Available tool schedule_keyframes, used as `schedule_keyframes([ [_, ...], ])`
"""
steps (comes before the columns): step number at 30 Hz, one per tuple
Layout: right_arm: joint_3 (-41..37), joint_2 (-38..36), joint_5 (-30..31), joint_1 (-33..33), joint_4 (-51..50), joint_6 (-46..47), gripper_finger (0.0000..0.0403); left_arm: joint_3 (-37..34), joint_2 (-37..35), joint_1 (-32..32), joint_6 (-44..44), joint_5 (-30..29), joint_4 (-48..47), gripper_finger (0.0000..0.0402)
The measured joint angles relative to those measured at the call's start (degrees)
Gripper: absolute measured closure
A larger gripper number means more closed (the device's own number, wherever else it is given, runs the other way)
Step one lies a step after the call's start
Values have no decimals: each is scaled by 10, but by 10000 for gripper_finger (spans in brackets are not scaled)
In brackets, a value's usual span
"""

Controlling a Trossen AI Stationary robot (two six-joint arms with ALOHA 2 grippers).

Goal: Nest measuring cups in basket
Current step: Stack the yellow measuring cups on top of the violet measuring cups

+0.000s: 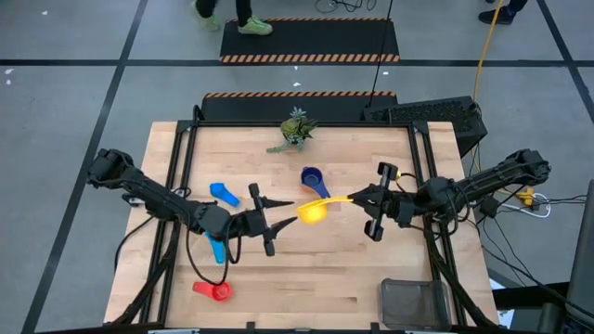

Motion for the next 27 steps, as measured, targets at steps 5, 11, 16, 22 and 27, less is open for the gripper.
schedule_keyframes([
  [5, -14, -16, -1, 0, 1, 10, 403, 0, 0, -6, 24, 0, 33, 218],
  [11, -33, -17, -16, 0, 26, 24, 403, 0, 0, 0, 27, 20, 52, 218],
  [16, -37, -11, -16, 0, 42, 28, 403, 0, 0, 12, 23, 60, 61, 218],
  [22, -37, -8, -19, 0, 47, 31, 403, 0, 0, 20, 20, 82, 71, 218],
  [27, -37, 0, -32, -4, 67, 33, 403, 0, 18, 26, 26, 98, 102, 218],
])
